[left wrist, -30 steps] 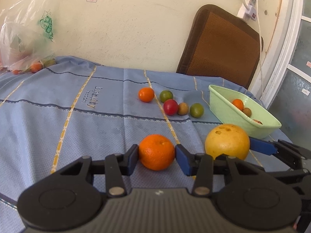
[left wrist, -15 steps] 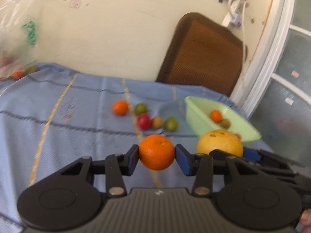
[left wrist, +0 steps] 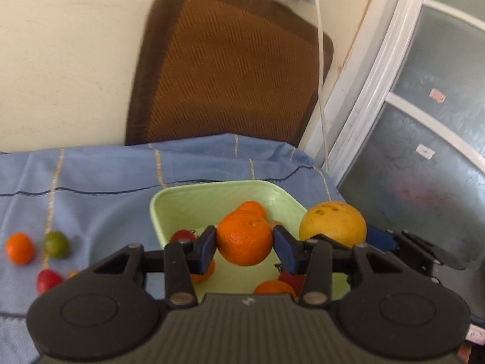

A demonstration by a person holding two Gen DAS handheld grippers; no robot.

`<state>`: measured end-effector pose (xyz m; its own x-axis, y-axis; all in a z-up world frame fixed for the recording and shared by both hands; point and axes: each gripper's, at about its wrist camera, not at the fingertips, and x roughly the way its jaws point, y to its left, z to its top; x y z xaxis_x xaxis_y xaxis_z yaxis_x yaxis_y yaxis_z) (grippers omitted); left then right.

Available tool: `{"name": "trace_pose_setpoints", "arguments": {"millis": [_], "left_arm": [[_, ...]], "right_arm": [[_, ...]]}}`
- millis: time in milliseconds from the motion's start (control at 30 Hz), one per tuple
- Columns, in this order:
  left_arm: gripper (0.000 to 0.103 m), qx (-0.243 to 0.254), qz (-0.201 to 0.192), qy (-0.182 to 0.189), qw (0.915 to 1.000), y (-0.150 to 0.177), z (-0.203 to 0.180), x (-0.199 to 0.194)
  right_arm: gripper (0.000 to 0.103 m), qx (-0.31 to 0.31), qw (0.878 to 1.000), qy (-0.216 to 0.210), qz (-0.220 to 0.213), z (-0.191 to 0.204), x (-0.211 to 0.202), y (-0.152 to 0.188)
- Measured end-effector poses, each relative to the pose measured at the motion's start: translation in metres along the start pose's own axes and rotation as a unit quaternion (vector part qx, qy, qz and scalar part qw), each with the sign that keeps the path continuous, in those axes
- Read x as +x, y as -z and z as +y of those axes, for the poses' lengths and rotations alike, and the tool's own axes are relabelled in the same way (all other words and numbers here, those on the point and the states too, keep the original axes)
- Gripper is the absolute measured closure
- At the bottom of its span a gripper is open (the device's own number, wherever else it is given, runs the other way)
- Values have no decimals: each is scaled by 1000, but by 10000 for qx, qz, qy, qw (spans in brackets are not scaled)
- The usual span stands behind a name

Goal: Organize fruits
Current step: 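Carry the orange and grapefruit over the green bowl and open both tools, then grasp a red tomato with the left tool while the right tool grasps a small brown fruit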

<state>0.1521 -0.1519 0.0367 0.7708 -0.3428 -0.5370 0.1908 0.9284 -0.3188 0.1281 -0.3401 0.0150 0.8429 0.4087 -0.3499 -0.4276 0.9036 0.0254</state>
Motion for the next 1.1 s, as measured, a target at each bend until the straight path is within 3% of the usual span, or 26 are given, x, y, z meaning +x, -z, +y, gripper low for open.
{"name": "trace_pose_setpoints", "arguments": {"millis": [133,400,533,700,833,933,1000,1100], "left_arm": [[62,-197,445,33,9988,-2,4,31],[60,157,344,-133,9992,1,-7,37],[60,151,9,-177,9997,-1,-9,19],[60,-152,-694,-172,9973,-10,9,-37],[60,-434,-1209,-684,9894,-6,44,-91],[60,-494,-1209,-1263,9834,6,69,-113],[60,-570,-1090,-1542,9803,16,84,-117],[60,-804,-827,-1641,9797,28,105,-116]], "right_arm": [[39,-304,9995,-30,95,-2,12,4],[39,-538,9984,0,190,1,22,9],[39,-494,9982,-65,337,1,30,8],[38,-346,9985,-142,403,0,31,11],[38,-270,9995,-130,72,-1,18,12],[38,-164,9997,-64,-154,1,8,8],[40,-17,9990,-275,-361,4,-3,1],[64,114,9958,-789,-440,19,-17,-10]]}}
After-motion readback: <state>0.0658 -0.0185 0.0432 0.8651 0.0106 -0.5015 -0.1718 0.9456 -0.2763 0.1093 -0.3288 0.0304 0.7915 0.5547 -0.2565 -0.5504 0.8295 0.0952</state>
